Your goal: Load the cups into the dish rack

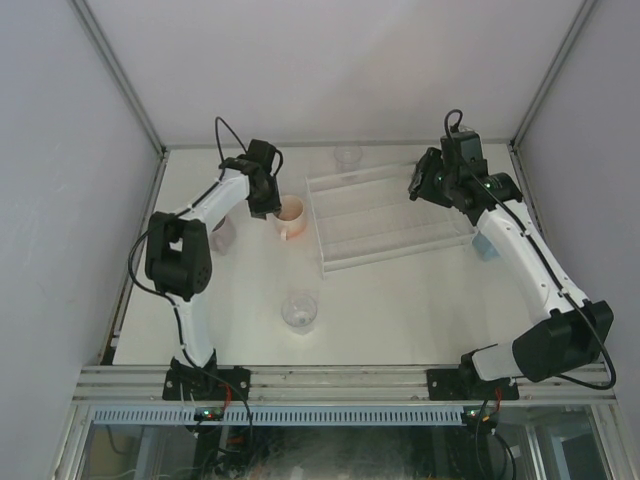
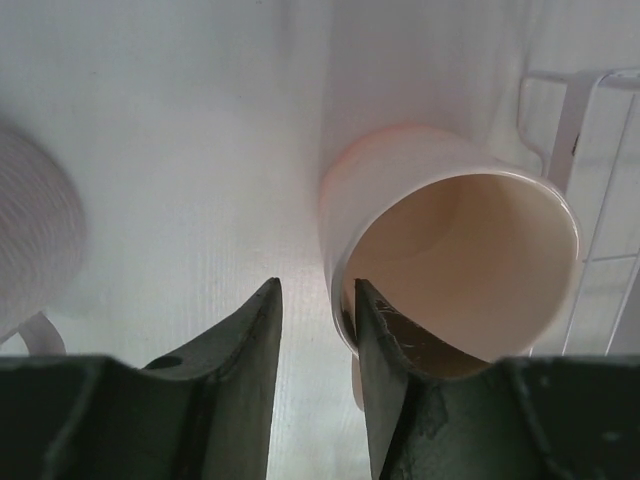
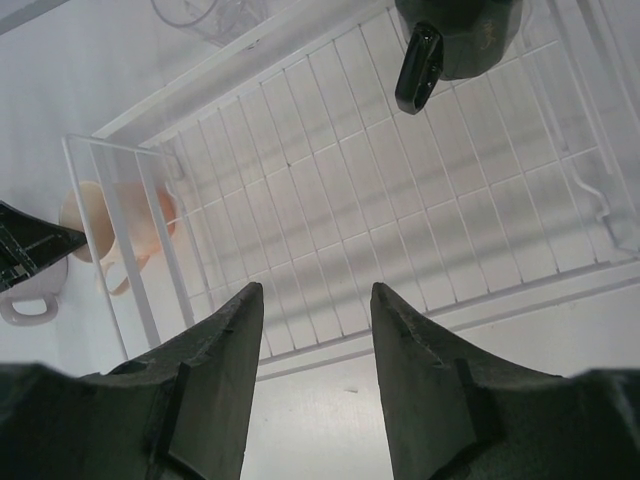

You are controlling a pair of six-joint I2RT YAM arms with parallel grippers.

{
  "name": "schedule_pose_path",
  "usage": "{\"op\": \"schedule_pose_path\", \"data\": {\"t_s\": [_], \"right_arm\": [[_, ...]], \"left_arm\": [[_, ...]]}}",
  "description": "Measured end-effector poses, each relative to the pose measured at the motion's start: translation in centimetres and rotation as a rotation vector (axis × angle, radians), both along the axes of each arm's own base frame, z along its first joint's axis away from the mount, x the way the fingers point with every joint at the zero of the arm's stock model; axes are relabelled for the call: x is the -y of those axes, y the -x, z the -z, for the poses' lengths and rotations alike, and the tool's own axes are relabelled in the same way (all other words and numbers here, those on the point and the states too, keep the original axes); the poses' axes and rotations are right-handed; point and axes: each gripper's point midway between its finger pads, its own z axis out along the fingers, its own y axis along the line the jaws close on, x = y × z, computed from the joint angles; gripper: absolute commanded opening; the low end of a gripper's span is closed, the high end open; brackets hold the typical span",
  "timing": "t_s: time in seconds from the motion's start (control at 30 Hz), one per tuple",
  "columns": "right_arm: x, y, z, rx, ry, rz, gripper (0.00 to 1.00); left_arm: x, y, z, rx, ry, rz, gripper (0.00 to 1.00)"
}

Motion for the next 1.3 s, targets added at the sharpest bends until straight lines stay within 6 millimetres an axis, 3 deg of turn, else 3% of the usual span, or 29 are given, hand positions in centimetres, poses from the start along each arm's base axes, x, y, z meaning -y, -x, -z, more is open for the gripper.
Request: {"op": "schedule_pose_path", "data": {"t_s": [0.2,0.4,0.63,0.77,0.87,1.03,1.17,1.3], "right_arm": [[0.0,0.3,-0.3,0.007,-0.002,-0.004,0.46],[0.2,0.8,-1.0,0.021,-0.003,-0.006,0.45],[-0.5,1.2,-1.5,0.029,-0.022,-0.056,0.45],[-2.1,1.9,-1.6,0.013,-0.081,-0.143,0.45],[-3.3,2.5,-1.9,-0.002,-0.141,-0.207,0.45],[-6.1,4.2,-3.1,-0.036,-0.305,-0.346,0.46],[-8.5,5.3,-4.5,-0.026,-0.481,-0.441,0.47],[-10.5,7.6,-4.7,-0.046,-0.686,-0.501,0.49]], "left_arm": [[0.1,-0.4,0.5,0.005,0.004,-0.006,0.23],[0.3,-0.6,1.1,-0.002,0.006,-0.016,0.01],[0.3,-0.6,0.9,0.006,0.012,-0.023,0.00],[-0.5,0.7,0.2,0.015,0.027,-0.036,0.00],[-1.4,2.2,-2.4,0.053,0.064,-0.058,0.00],[-1.3,3.4,-10.7,0.266,0.217,-0.082,0.00],[0.8,4.5,-17.6,0.452,0.440,-0.085,0.00],[3.7,5.3,-21.4,0.533,0.683,-0.086,0.00]]}}
